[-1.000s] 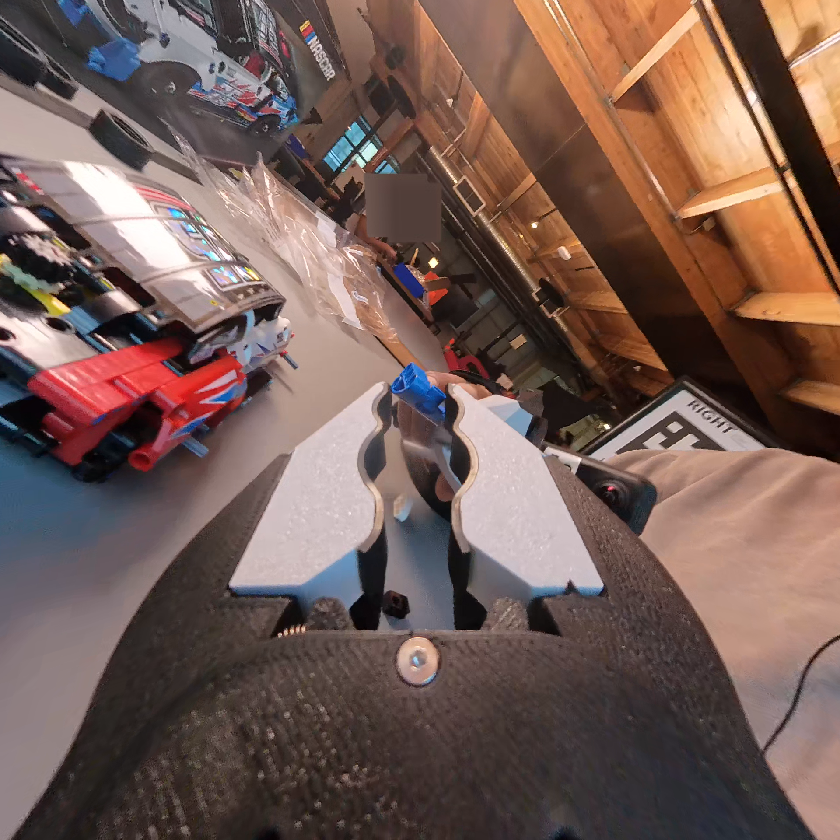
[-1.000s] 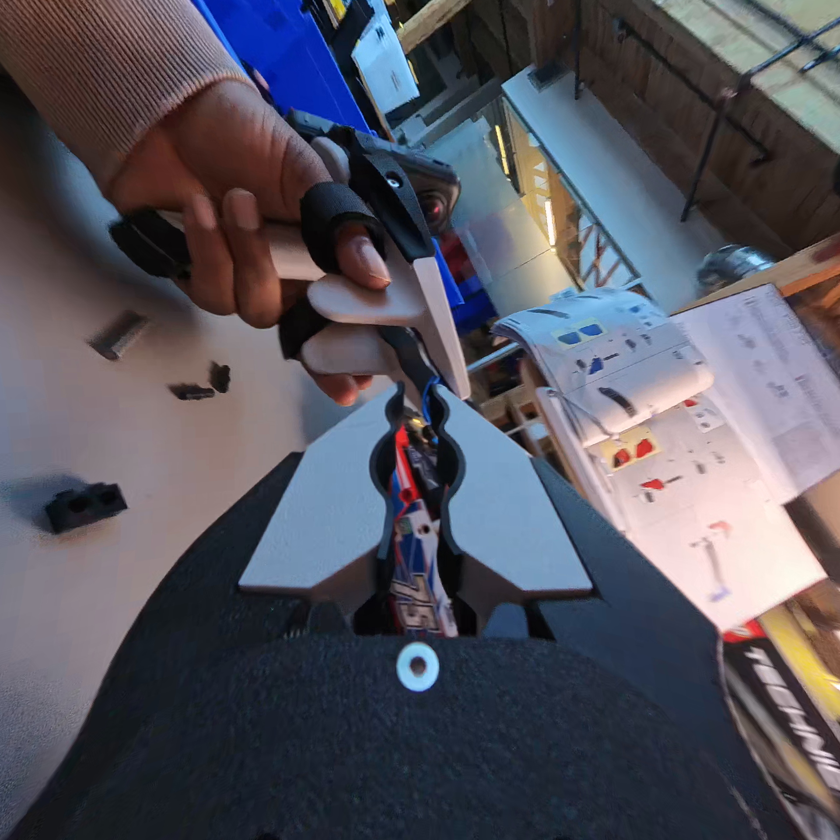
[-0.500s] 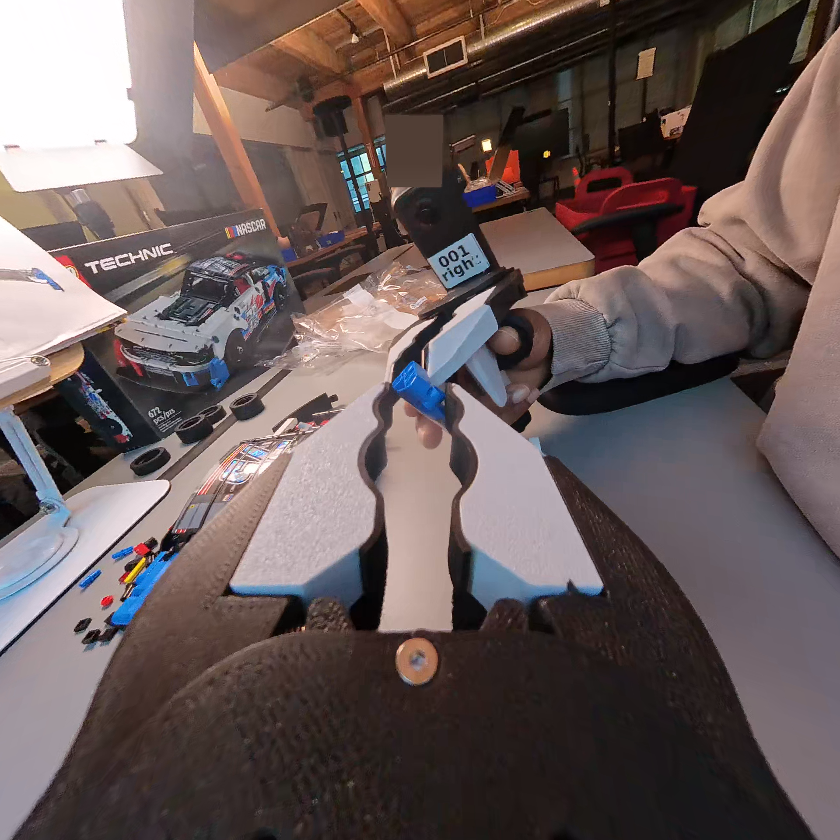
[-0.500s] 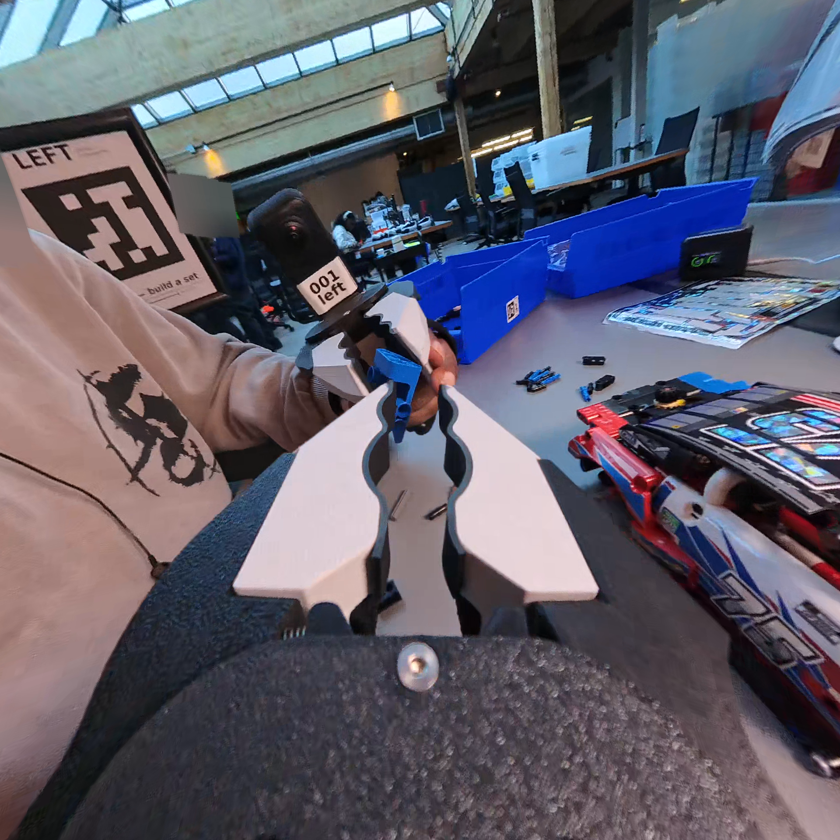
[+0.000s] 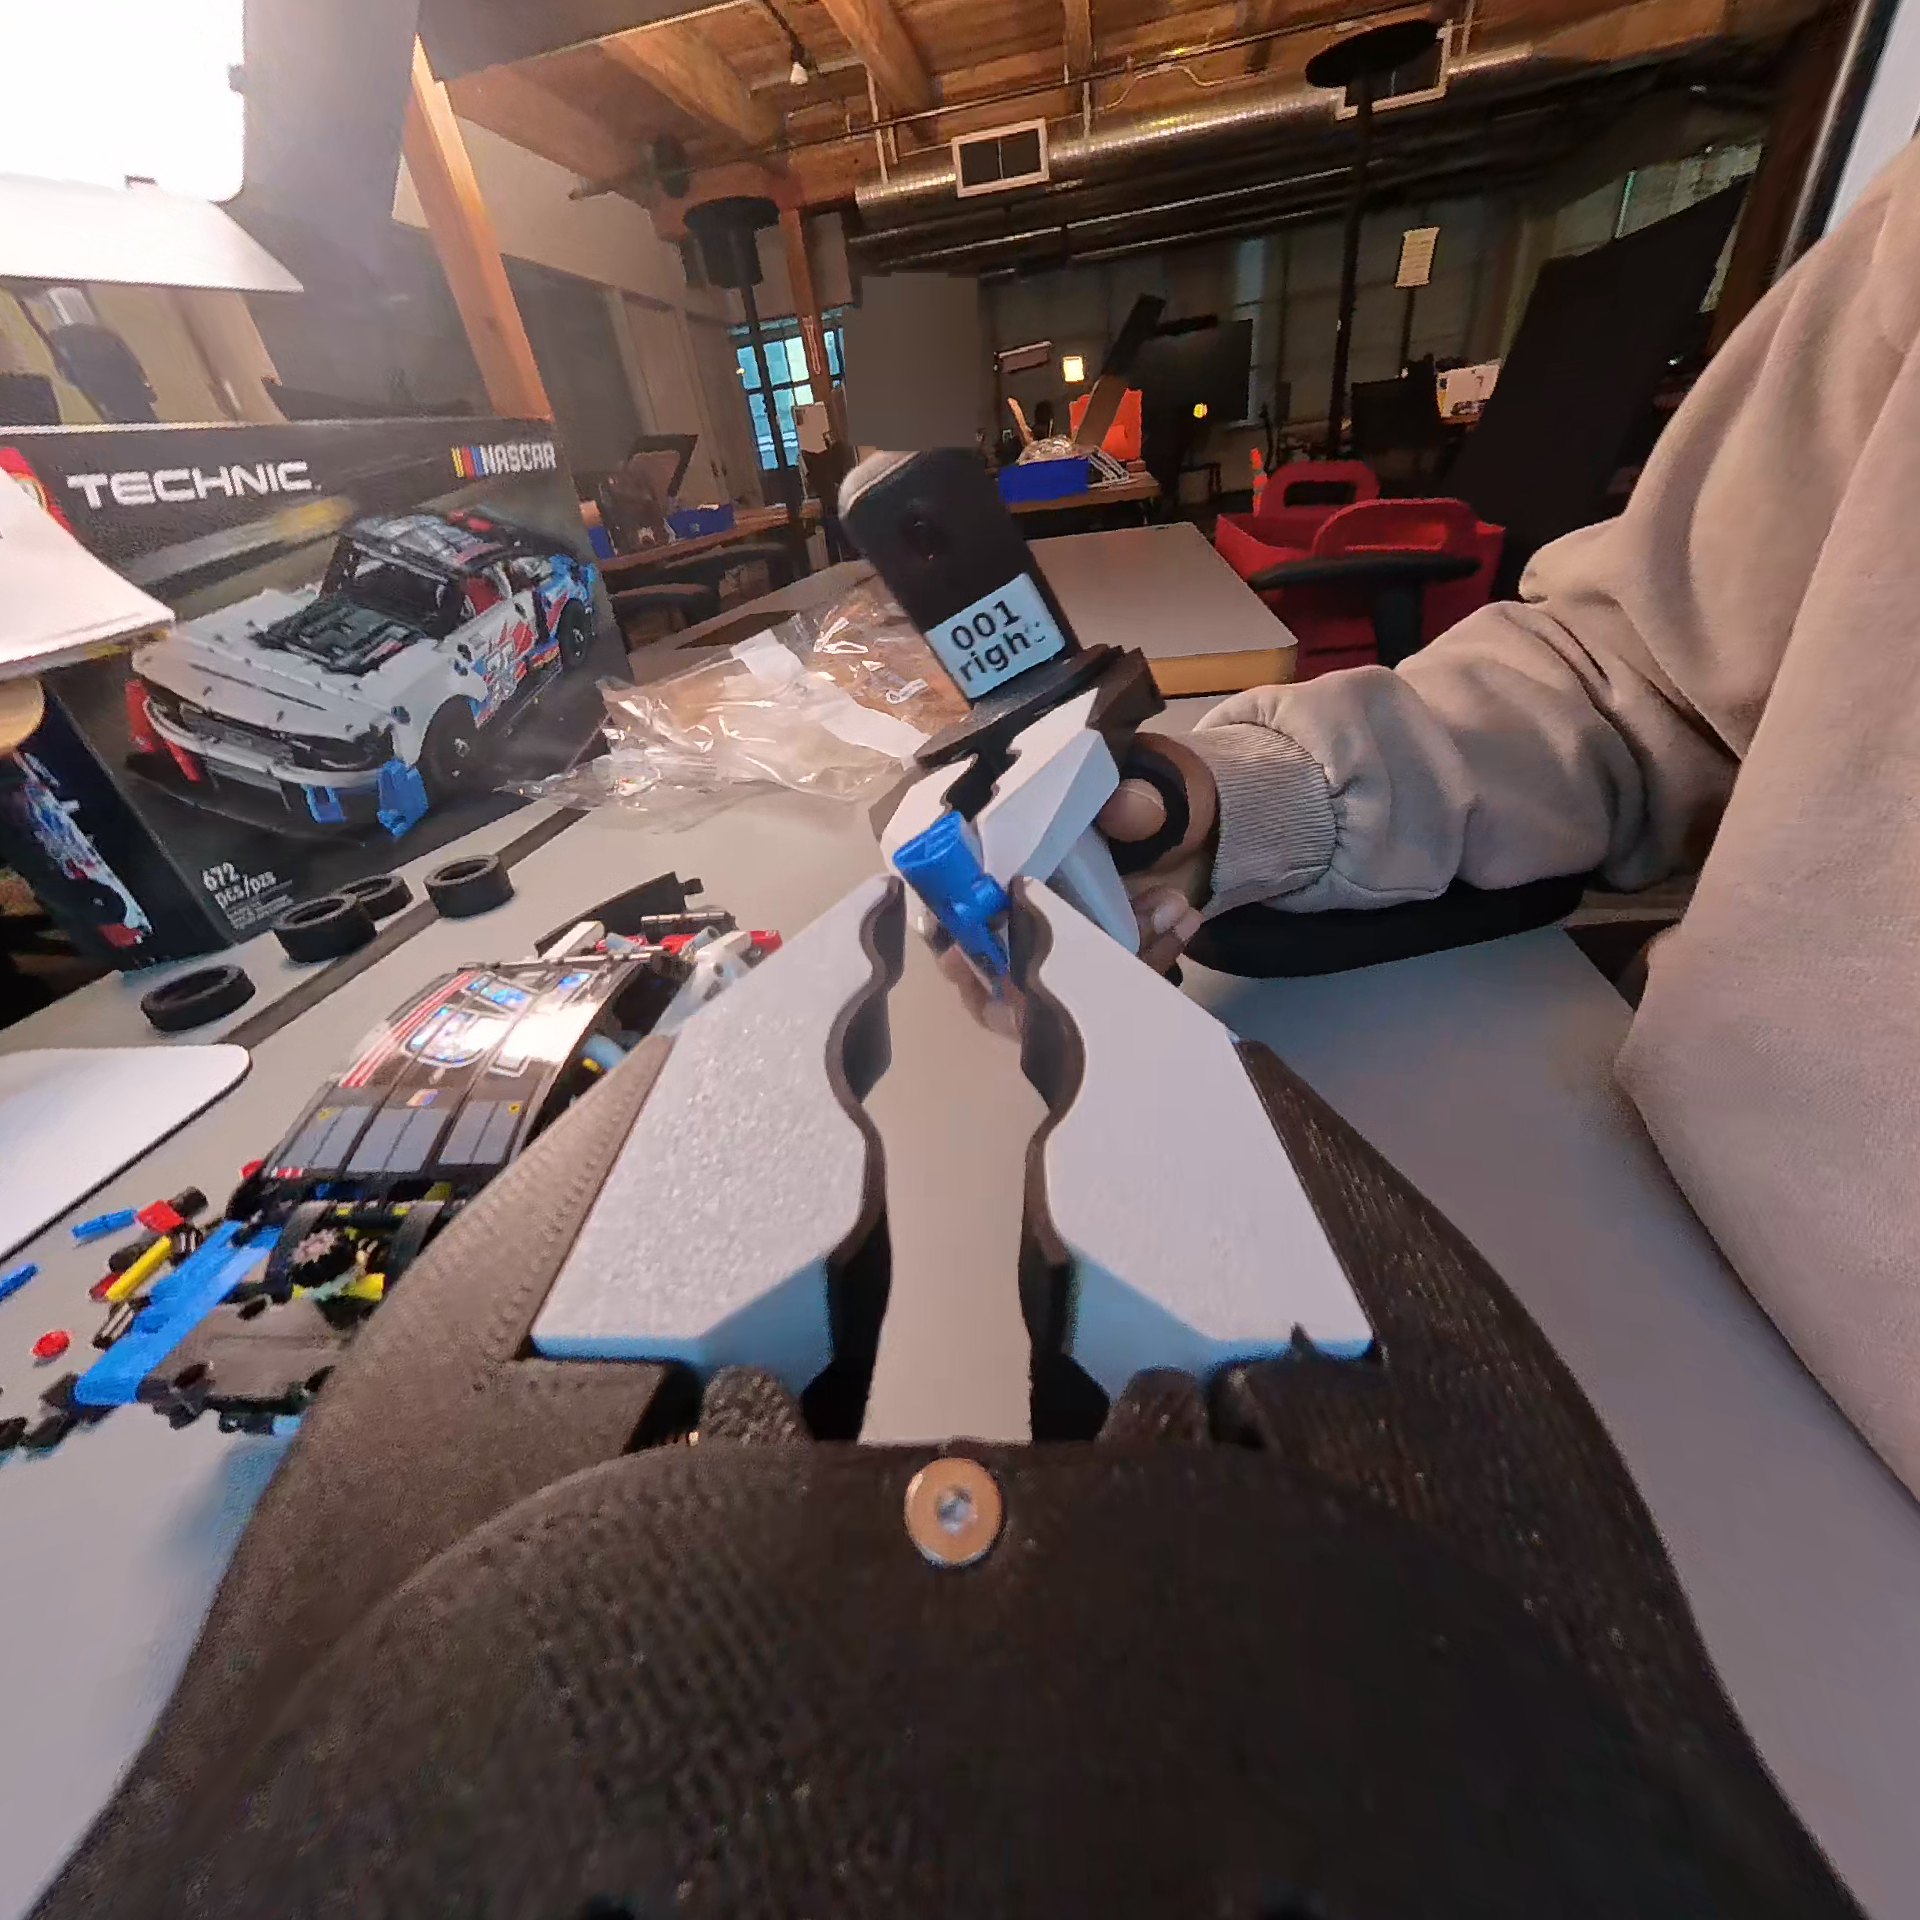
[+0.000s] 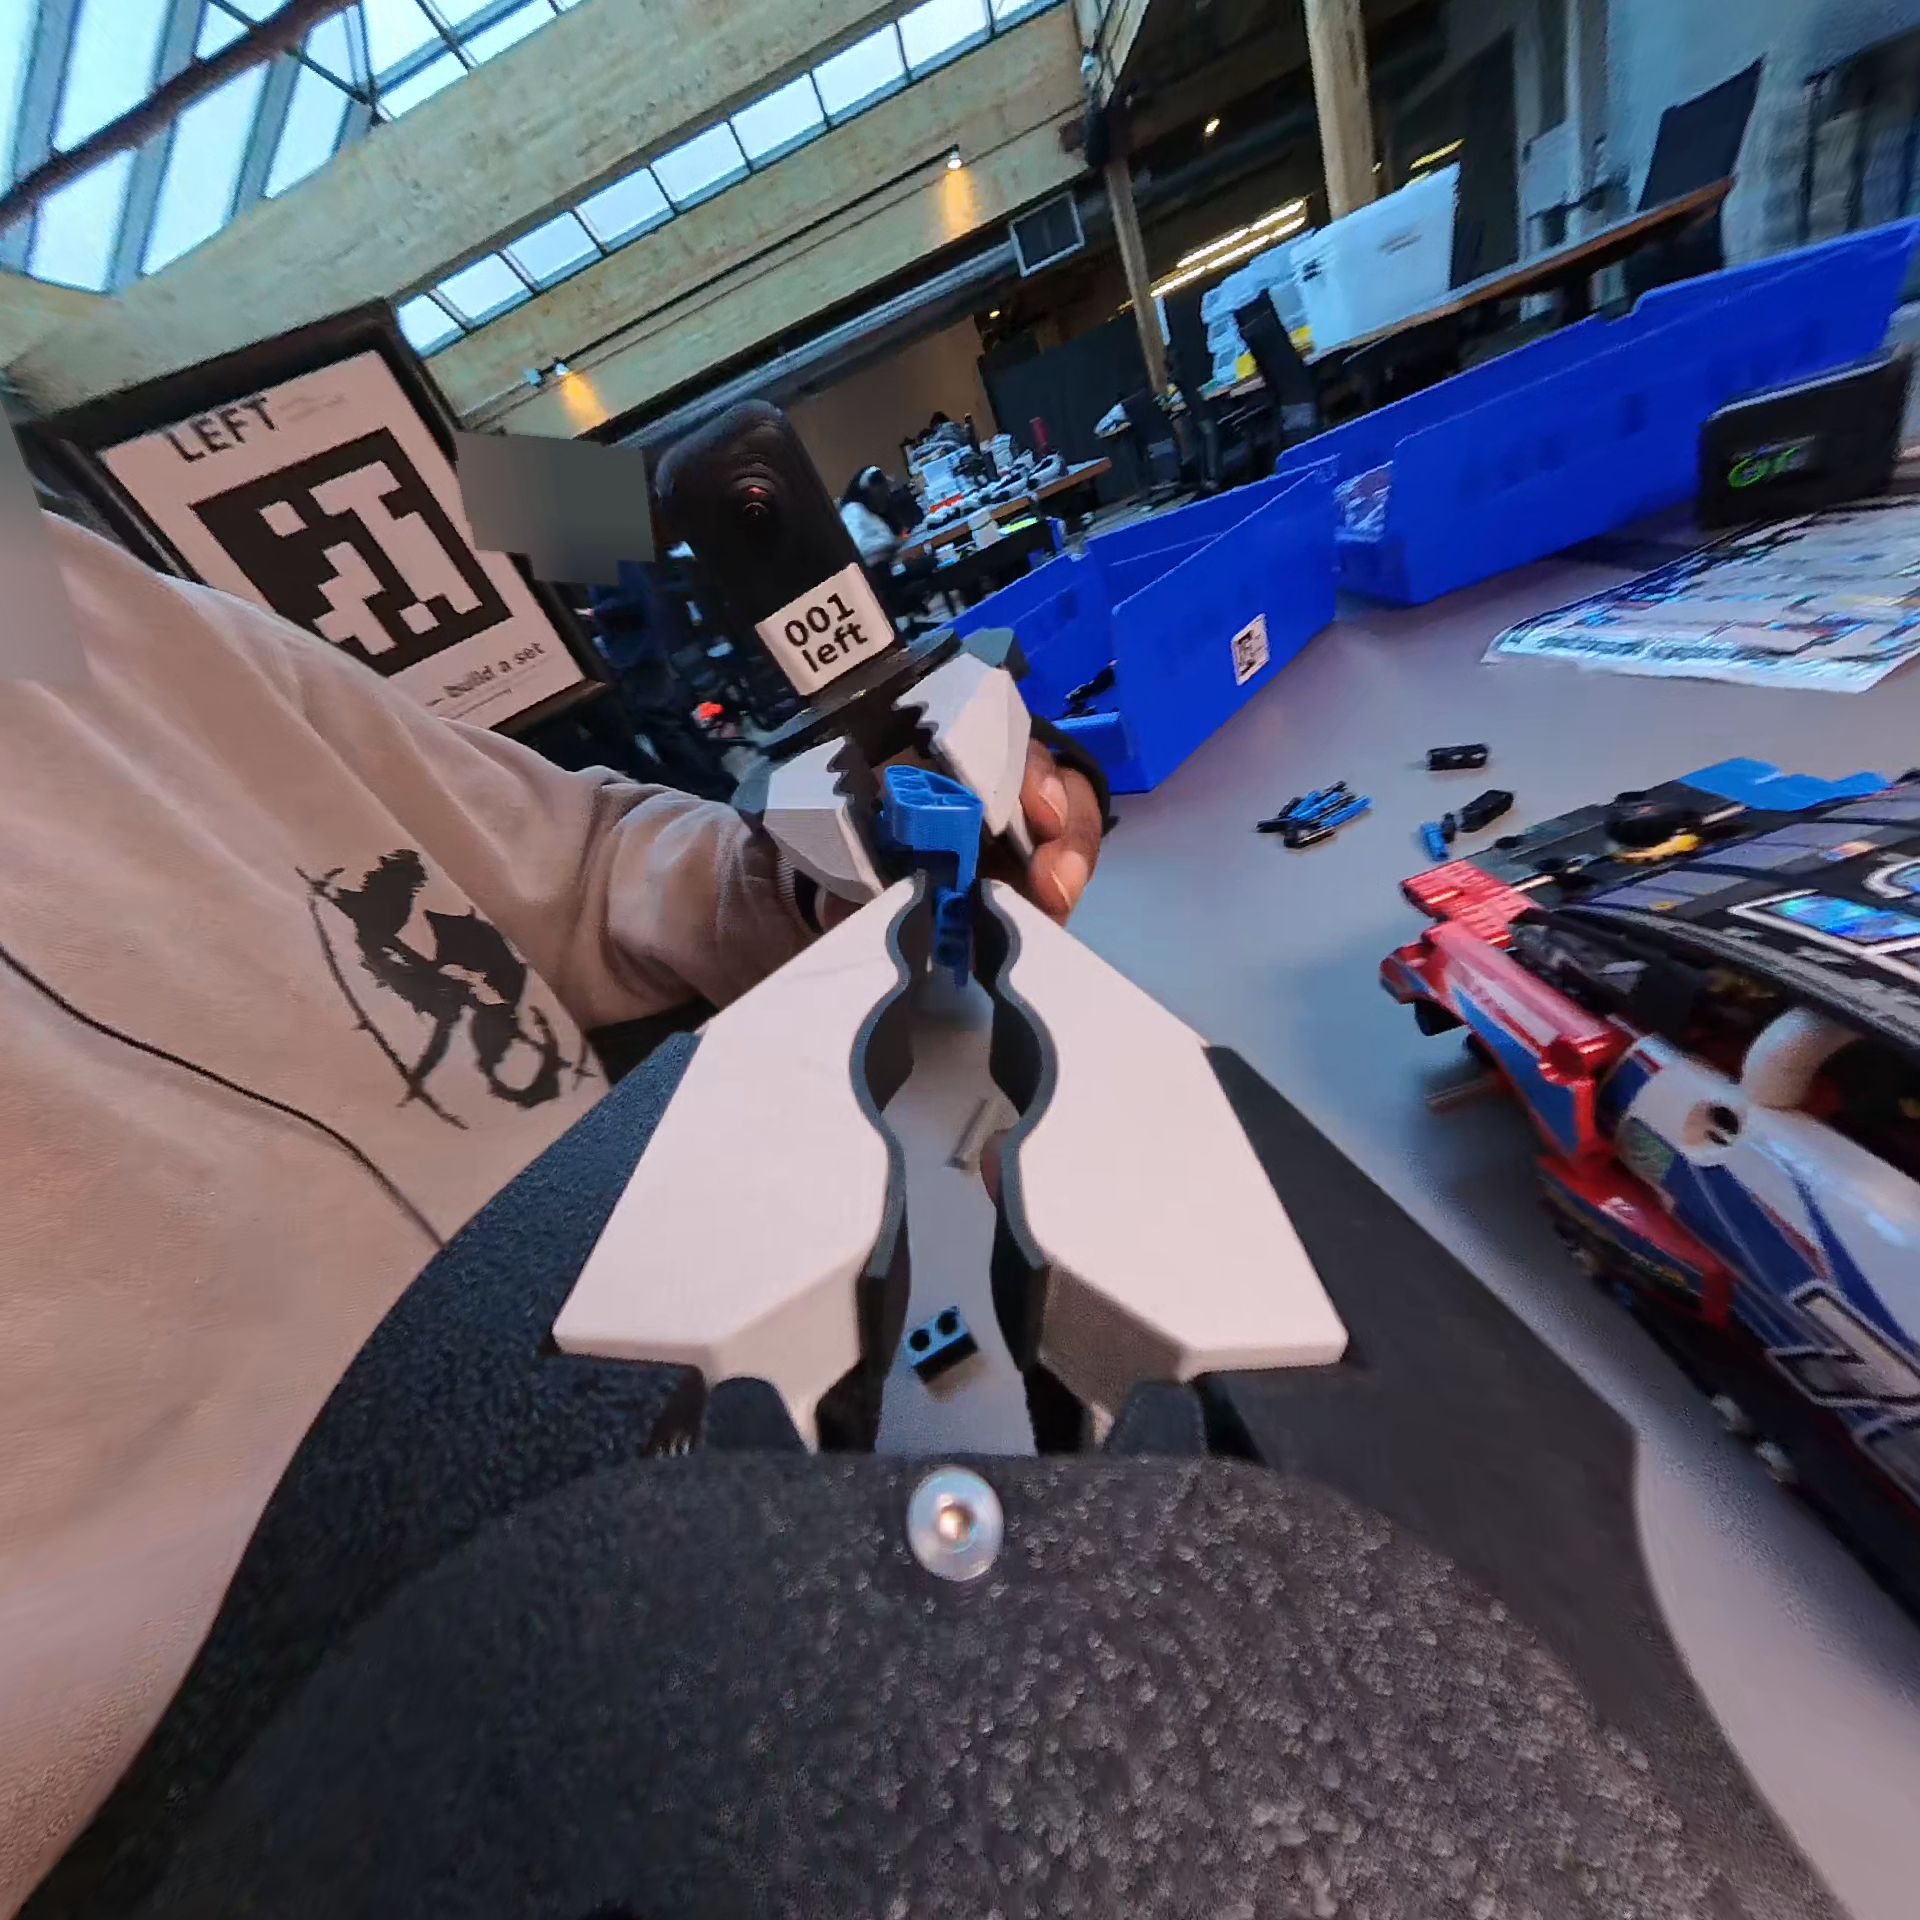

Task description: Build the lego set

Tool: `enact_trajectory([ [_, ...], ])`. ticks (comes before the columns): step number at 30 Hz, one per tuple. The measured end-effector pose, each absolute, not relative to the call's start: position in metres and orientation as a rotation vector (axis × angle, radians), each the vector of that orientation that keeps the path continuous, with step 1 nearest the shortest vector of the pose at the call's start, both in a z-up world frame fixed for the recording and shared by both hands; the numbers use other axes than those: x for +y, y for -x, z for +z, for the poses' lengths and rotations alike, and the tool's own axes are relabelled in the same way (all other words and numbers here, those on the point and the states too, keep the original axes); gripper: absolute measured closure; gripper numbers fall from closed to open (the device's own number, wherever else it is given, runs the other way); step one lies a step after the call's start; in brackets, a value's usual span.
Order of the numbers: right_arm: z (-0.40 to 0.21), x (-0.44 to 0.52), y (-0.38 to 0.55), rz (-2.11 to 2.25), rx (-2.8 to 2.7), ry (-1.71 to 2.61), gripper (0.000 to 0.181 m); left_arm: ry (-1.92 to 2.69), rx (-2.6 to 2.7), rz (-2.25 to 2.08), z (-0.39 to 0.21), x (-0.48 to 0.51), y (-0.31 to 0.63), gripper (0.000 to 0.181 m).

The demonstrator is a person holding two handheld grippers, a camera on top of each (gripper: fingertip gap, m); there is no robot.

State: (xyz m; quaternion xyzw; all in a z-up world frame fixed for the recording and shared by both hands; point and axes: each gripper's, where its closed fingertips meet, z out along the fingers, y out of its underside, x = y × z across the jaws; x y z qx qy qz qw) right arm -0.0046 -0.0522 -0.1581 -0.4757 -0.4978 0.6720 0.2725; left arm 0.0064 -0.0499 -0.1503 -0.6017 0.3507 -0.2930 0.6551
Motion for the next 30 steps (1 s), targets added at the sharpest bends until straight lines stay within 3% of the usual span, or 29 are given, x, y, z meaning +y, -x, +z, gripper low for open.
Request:
enact_trajectory([
  [12, -0.167, -0.043, 0.009, 1.591, -1.367, 1.269, 0.176, 1.503, 0.647, -0.965, -0.159, -0.041, -0.002, 0.170],
  [16, -0.170, -0.048, 0.006, 1.598, -1.427, 1.275, 0.167, 1.455, 0.744, -0.957, -0.161, -0.050, -0.006, 0.171],
  [19, -0.171, -0.055, 0.004, 1.603, -1.469, 1.250, 0.176, 1.459, 0.766, -0.960, -0.163, -0.052, -0.008, 0.171],
  [30, -0.166, -0.052, 0.007, 1.395, -1.443, 1.085, 0.176, 1.464, 0.688, -1.053, -0.158, -0.052, -0.006, 0.169],
])
